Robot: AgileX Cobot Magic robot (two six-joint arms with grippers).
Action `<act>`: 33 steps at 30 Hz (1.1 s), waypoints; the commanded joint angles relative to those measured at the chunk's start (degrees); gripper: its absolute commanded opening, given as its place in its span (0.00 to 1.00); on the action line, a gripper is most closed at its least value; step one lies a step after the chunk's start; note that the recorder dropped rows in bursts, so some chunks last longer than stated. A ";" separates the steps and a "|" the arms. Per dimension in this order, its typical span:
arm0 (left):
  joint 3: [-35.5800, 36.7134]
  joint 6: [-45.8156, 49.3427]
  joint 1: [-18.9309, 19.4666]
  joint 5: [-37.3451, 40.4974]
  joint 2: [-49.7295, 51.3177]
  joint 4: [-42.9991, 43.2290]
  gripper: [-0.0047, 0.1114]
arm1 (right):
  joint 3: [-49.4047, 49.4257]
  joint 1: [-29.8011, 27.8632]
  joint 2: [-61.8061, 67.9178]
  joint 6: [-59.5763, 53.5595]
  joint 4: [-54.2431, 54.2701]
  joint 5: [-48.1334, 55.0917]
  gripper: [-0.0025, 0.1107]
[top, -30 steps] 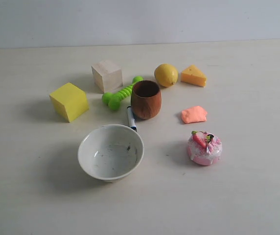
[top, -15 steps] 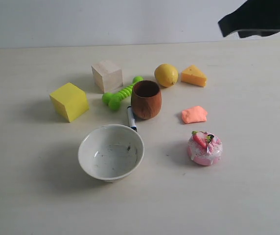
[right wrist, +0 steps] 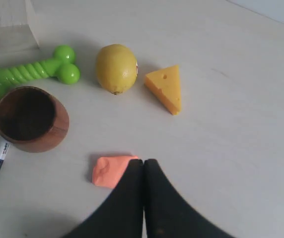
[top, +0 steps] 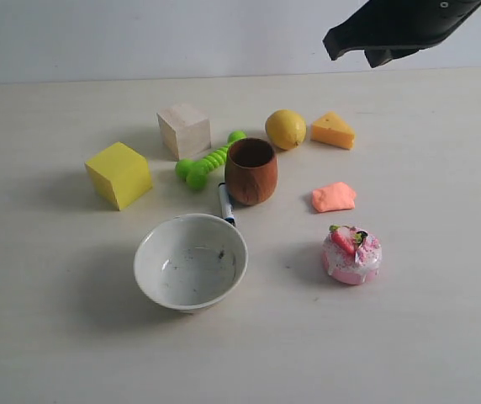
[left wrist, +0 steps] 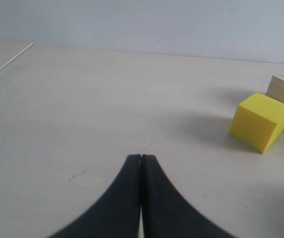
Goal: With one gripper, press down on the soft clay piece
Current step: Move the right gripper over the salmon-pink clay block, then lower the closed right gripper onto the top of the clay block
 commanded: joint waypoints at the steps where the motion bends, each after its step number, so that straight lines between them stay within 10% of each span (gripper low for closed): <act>1: 0.20 -0.09 0.13 -0.53 -0.34 -0.08 0.04 | -0.43 0.15 -0.15 3.04 0.79 -0.68 0.02; 33: 0.20 -0.09 0.13 -0.53 -0.34 -0.08 0.04 | -7.09 -5.20 21.82 0.82 9.41 4.64 0.02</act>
